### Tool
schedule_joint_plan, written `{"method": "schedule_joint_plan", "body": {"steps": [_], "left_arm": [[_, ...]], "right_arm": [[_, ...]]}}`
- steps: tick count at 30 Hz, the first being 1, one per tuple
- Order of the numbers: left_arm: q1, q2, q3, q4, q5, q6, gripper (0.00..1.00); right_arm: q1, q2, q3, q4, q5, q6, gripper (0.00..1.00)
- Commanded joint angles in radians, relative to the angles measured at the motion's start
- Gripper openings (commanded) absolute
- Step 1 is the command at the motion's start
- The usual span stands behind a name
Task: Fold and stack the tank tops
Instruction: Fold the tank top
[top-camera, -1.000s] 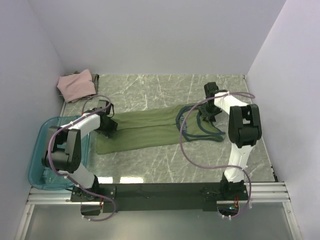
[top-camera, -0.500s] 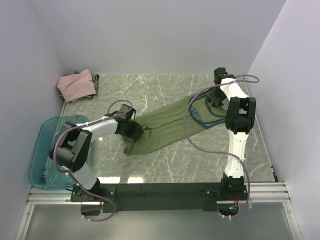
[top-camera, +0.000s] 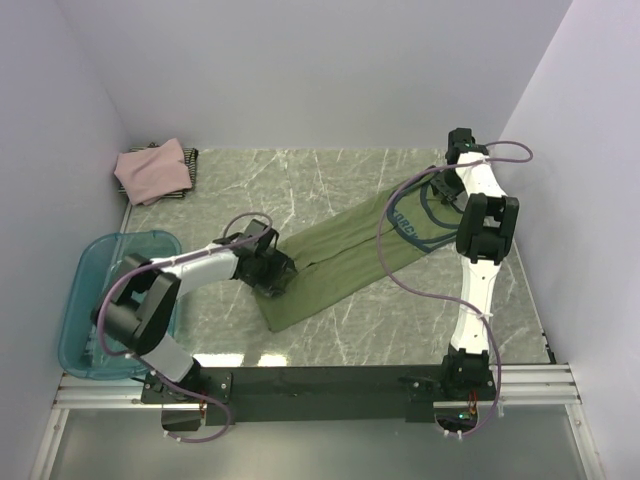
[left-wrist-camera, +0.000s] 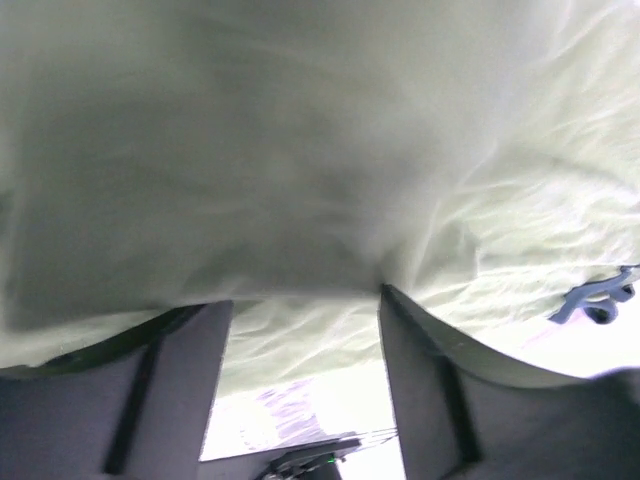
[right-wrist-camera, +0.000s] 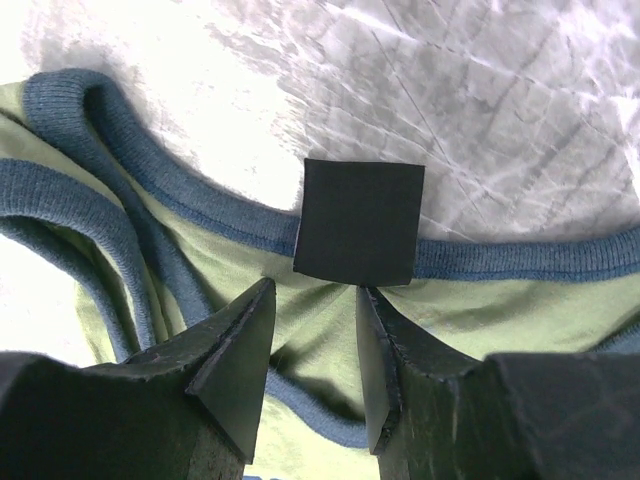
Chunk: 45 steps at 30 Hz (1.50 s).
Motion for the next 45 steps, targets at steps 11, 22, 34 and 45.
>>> {"method": "schedule_joint_plan", "body": {"steps": [11, 22, 34, 45], "left_arm": [[0.03, -0.28, 0.017, -0.216, -0.171, 0.099, 0.81], [0.3, -0.228, 0.135, -0.224, -0.179, 0.418, 0.72], [0.334, -0.139, 0.016, -0.031, -0.146, 0.504, 0.62], [0.337, -0.096, -0.069, 0.008, -0.156, 0.518, 0.59]], "right_arm": [[-0.025, -0.071, -0.021, 0.066, 0.006, -0.091, 0.46], [-0.014, -0.321, -0.082, 0.032, 0.048, -0.124, 0.48], [0.409, -0.841, -0.775, 0.232, 0.068, -0.214, 0.46], [1.009, -0.826, -0.879, 0.258, 0.108, -0.147, 0.45]]}}
